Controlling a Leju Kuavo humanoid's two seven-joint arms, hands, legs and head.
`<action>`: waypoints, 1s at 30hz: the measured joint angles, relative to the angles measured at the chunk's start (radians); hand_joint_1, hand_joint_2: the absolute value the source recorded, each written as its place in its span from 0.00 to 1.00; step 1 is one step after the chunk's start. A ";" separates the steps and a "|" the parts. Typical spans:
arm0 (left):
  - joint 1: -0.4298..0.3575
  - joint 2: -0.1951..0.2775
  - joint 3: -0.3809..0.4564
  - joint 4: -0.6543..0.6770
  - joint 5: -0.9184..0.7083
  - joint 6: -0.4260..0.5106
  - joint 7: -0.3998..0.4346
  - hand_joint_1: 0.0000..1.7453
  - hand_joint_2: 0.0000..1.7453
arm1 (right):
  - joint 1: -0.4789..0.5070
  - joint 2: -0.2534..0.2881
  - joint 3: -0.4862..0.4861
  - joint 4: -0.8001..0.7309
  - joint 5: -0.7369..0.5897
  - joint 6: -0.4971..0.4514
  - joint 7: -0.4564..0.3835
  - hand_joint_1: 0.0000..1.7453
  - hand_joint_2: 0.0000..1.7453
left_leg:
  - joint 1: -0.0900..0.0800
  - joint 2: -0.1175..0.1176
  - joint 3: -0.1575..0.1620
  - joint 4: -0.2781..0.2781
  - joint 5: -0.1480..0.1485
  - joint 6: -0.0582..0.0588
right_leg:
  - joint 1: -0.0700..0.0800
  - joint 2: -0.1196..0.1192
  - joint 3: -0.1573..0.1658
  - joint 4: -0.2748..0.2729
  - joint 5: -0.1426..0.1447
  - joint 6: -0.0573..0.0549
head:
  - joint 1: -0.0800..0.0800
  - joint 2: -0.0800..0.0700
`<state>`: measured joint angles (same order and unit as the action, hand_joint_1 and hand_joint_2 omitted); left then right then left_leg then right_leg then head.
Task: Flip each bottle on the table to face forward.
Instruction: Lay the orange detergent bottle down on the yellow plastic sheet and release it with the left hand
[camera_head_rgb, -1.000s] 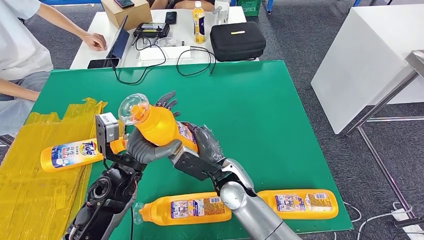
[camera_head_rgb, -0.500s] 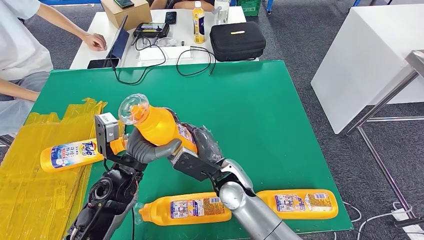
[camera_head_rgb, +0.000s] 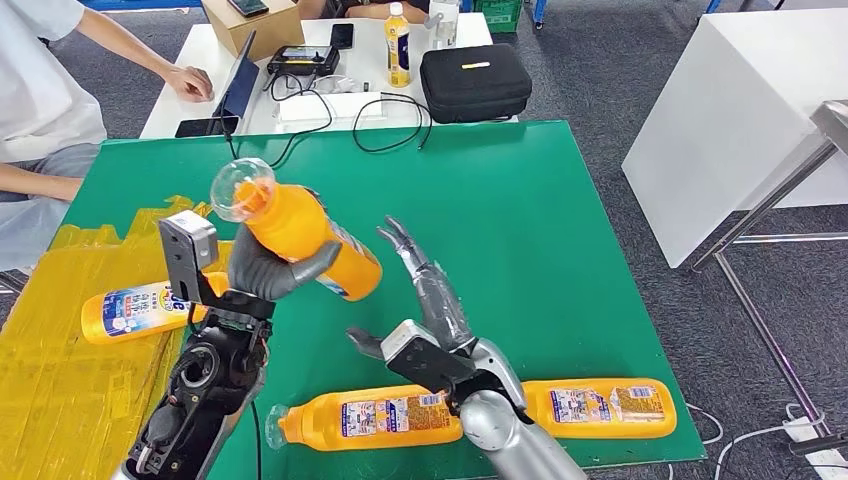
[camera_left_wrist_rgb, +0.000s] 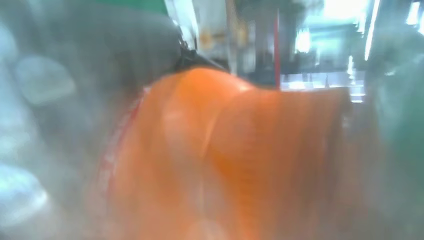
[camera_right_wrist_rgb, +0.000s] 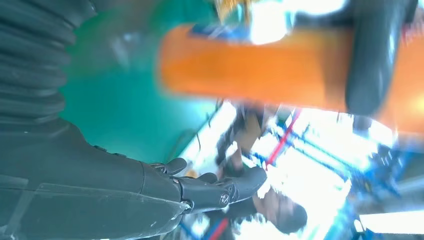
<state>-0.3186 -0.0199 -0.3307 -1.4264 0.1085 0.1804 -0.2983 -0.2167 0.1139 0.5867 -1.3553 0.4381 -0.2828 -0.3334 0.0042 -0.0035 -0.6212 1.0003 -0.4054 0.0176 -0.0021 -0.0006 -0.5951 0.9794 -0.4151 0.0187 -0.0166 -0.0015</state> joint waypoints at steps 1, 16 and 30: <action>-0.005 0.003 0.009 0.000 -0.014 0.010 -0.002 1.00 1.00 | 0.010 -0.008 -0.009 -0.026 0.003 -0.005 -0.001 0.00 0.00 | 0.000 0.000 0.000 0.000 0.000 0.000 | 0.000 0.000 0.000 0.000 0.000 0.000 | 0.000 0.000; -0.029 0.020 0.040 -0.002 -0.222 0.137 -0.014 1.00 1.00 | 0.061 -0.054 -0.069 -0.156 0.003 -0.031 -0.006 0.00 1.00 | 0.000 0.000 0.000 0.000 0.000 0.000 | 0.000 0.000 0.000 0.000 0.000 0.000 | 0.000 0.000; -0.460 0.188 -0.016 0.440 -1.602 0.108 0.408 1.00 1.00 | 0.063 -0.070 -0.217 -0.237 -0.001 0.077 -0.016 0.00 1.00 | 0.001 0.000 0.001 0.000 0.003 -0.003 | 0.001 0.000 0.001 0.001 0.001 -0.001 | 0.000 0.000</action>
<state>-0.7788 0.1677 -0.3462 -0.9869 -1.4939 0.2887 0.1095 -0.1532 0.0443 0.3699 -1.5919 0.4372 -0.2055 -0.3496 0.0050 -0.0033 -0.6205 1.0004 -0.4020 0.0149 -0.0015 -0.0005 -0.5945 0.9804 -0.4138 0.0181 -0.0162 -0.0015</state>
